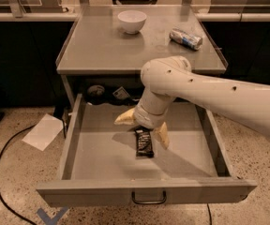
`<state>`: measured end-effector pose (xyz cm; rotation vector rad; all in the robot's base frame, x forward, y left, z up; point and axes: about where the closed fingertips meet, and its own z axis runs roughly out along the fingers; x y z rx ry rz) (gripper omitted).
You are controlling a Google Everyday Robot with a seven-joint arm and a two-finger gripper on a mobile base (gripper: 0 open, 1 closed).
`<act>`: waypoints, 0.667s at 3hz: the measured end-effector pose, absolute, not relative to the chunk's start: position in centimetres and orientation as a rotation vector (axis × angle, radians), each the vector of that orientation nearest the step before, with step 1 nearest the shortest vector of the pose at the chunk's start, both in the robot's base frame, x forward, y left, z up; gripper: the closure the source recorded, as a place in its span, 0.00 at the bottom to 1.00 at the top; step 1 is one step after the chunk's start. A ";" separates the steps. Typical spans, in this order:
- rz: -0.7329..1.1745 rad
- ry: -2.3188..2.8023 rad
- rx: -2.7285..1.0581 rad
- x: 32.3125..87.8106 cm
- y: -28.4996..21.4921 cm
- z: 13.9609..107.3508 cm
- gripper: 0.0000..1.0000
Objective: Pick rxbar chocolate from top drawer and place on counter
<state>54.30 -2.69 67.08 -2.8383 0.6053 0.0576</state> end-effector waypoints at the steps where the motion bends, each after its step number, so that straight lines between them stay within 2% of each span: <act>1: 0.057 0.606 -2.839 54.3 -2.7 67.1 0.00; 2: 0.093 0.573 -2.836 54.3 -2.7 66.8 0.00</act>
Offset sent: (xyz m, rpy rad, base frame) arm 0.0007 0.0002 -0.0047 0.0328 0.0410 0.0551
